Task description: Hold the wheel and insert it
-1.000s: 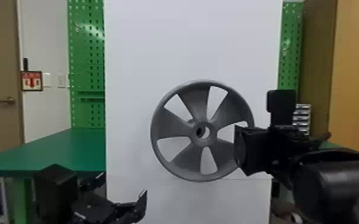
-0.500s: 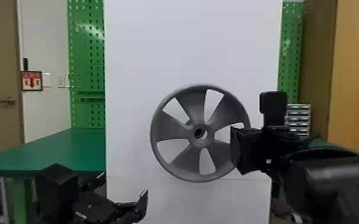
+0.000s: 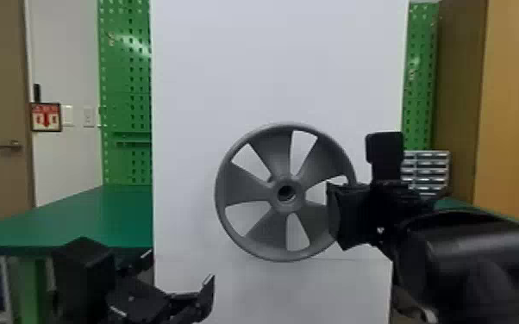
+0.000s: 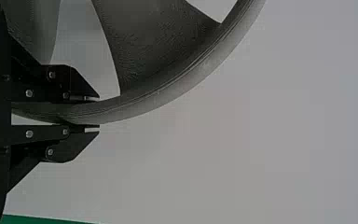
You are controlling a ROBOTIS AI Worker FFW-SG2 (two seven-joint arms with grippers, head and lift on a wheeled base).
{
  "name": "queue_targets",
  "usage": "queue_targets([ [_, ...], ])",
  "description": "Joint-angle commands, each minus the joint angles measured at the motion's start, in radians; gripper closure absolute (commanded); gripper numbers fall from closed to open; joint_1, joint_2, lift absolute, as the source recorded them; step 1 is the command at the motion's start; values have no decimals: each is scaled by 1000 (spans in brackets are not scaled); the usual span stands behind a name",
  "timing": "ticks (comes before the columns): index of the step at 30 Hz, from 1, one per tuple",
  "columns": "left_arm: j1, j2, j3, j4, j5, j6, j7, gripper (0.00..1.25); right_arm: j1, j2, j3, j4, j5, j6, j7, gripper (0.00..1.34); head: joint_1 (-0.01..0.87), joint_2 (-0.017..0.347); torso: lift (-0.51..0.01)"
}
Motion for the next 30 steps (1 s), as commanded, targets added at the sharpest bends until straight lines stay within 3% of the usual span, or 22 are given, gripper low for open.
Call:
queue_targets([
  [1,0,-1,-2,1,0,-1,0,101,-9,1,3,13,2,-9,0,1153,97,15,-442],
  [30,-6,0,0,8,9,-16,0,101,-64,1,3,120,38,-43,-2,1153,97,15,-442],
])
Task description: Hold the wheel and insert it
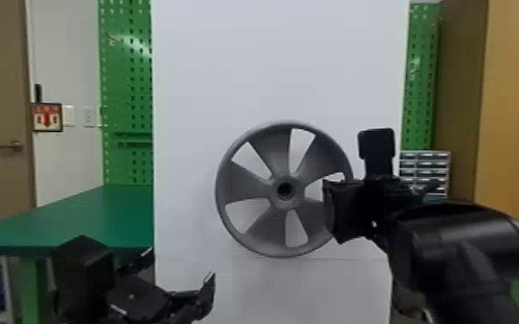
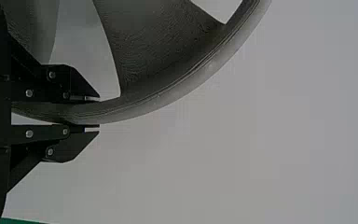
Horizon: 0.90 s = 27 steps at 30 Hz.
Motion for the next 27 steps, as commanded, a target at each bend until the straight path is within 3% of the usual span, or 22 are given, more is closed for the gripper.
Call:
queue_targets([
  [1,-2,0,0,0,0,-2,0,101,-8,1,-5,20,11,-15,-1,1153,97,15,-442],
  [27,0,5,-5,0,-1,-3,0,101,-50,1,6,55,46,22,-1,1157,97,15,-442],
])
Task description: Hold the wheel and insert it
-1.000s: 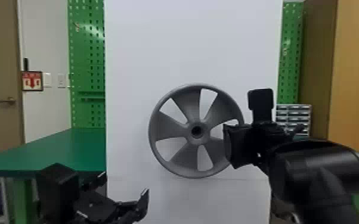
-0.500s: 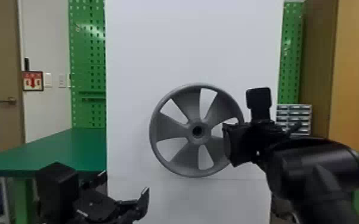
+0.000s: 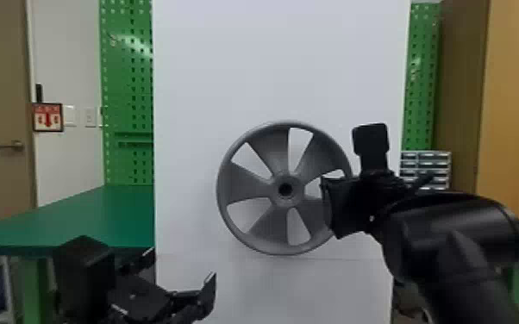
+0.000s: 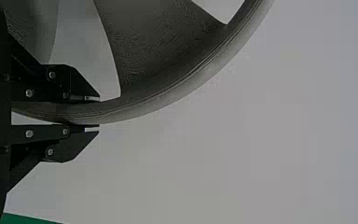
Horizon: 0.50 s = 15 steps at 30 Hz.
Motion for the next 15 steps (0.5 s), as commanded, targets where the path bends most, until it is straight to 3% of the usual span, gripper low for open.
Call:
queue_targets([
  [1,-1,2,-2,0,0,0,0,101,-11,1,-13,13,6,1,0,1157,97,15,-442],
  [15,-7,5,-8,3,2,0,0,101,-60,1,-36,113,28,-28,-23,1157,97,15,-442],
])
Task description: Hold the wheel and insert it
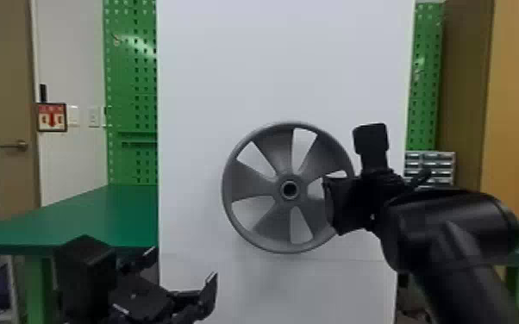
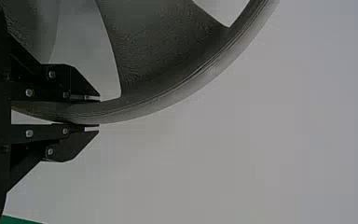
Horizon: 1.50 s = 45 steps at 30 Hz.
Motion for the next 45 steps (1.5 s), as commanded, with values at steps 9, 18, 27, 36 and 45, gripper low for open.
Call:
queue_targets([
  [9,-6,0,-6,8,5,0,0,101,-16,1,-17,36,6,-28,-29,1147,97,15,-442],
  [18,-3,0,-2,8,5,0,0,101,-1,1,-16,36,-25,-54,-29,582,97,15,-442],
  [27,2,0,1,8,5,0,0,101,22,1,-11,-11,-48,-57,-29,117,97,15,-442],
  [36,11,0,7,8,5,0,0,101,72,1,7,-131,-86,-57,-28,104,97,15,-442],
  [45,17,-1,8,7,5,-5,0,101,130,1,21,-263,-108,-51,-28,104,97,15,-442],
])
